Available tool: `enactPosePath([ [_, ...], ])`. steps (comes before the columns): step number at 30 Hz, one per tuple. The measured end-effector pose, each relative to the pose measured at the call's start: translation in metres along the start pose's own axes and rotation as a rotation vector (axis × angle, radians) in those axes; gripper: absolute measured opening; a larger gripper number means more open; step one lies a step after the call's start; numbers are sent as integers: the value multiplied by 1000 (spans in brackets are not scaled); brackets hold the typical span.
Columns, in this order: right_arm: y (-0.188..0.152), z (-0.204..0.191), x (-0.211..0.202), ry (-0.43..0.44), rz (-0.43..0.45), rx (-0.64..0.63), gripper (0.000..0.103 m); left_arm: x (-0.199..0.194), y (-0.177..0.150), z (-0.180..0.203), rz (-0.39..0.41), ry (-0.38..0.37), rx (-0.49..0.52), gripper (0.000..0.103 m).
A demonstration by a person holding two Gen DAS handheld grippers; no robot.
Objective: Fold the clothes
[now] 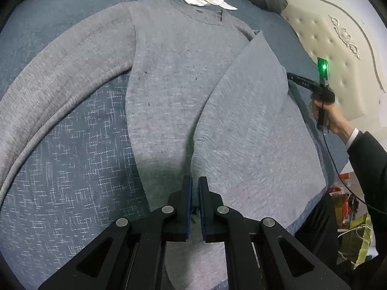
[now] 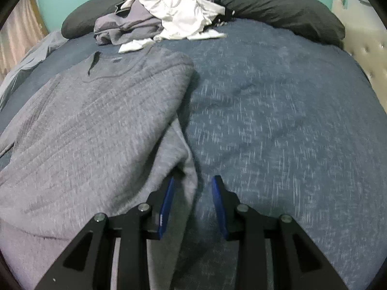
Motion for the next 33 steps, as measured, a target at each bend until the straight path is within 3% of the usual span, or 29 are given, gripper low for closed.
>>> enactPosePath([
  [3,5,1,1,5,28,18,8,2,-3,0,-9,8,-1,6],
  [7,7,16,-4,-11,70,113,0,5,-9,5,-24,4,1,6],
  [11,1,37,-5,-46,72,203,0,8,-14,10,-39,0,2,6],
  [14,-4,39,-3,72,70,225,0,10,-18,13,-50,-3,4,6],
  [17,-6,28,-4,97,57,192,2,11,-21,15,-63,-8,3,6],
  [19,-7,22,-6,92,68,175,8,10,-20,20,-65,-10,13,6],
  [21,-7,19,-6,95,74,170,29,9,-21,25,-66,-11,24,6],
  [22,-7,18,-5,87,66,166,33,7,-22,28,-67,-12,29,6],
  [31,-2,10,10,30,28,101,33,-2,-27,17,-67,-16,7,6],
  [33,-1,8,11,26,29,86,24,-4,-28,14,-66,-15,1,6],
])
Point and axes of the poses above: each gripper's, at about its wrist camera, not at the fingertips, and x roughly the way its jaws point, z to its right, y to its top, the point moved 2 cm from there along x, roughly the way its jaws point, and after that the axes turned 8 degrees about y, right-handed, at the moved point
